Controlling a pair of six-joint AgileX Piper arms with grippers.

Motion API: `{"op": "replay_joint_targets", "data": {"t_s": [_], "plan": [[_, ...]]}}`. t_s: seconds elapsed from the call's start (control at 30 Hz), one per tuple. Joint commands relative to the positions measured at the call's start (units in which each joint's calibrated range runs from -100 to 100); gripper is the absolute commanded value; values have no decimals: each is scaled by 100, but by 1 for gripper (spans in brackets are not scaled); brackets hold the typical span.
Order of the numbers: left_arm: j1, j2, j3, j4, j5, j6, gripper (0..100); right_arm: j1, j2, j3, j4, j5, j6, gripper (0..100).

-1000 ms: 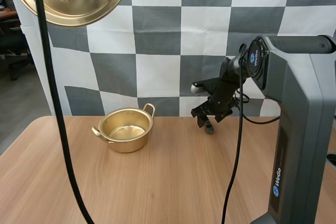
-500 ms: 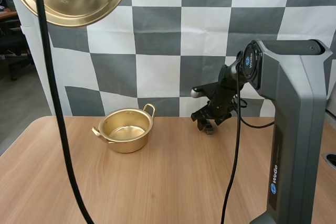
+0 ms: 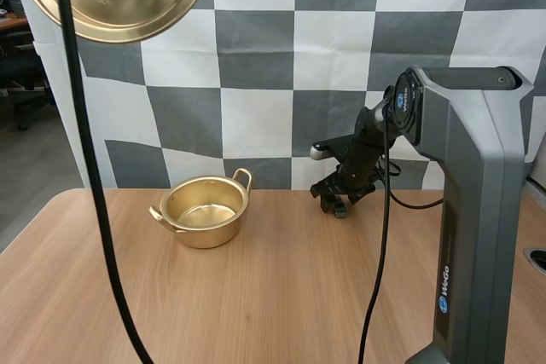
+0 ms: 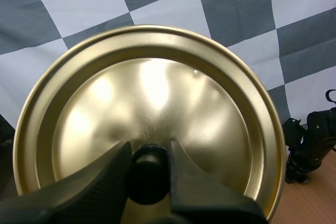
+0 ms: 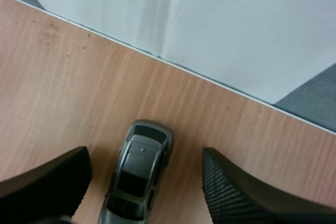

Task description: Open the pot, put the car inside, and close it

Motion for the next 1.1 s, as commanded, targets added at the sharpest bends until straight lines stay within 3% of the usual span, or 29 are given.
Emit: {"op": "replay_joint_targets", "data": {"t_s": [0.0, 0.03, 0.07, 0.13, 0.17, 0.2, 0.5, 0.9, 1.07], "plan": [[-2, -3, -4, 8, 8, -5, 0, 4, 27, 10, -12, 108, -8, 100], [-2, -3, -4, 8, 8, -5, 0, 4, 27, 10, -12, 105, -8, 100], [-2, -3, -4, 8, 8, -5, 0, 4, 27, 10, -12, 105, -8, 84], [-2, -3, -4, 8, 8, -5, 0, 4, 27, 10, -12, 105, 33, 35], [-2, -3, -4, 8, 8, -5, 0, 4, 27, 10, -12, 105, 97, 4], [-2, -3, -4, 8, 8, -5, 0, 4, 27, 10, 5, 113, 144, 0], [-2, -3, -4, 8, 8, -5, 0, 4, -43, -55, 155, 400, 58, 0], [-2, -175, -4, 6, 8, -5, 0, 4, -1504, -1962, 1698, 4009, -784, 0], [-2, -545, -4, 18, 8, -5, 0, 4, -2026, -2623, 1980, 4176, -996, 0]]}}
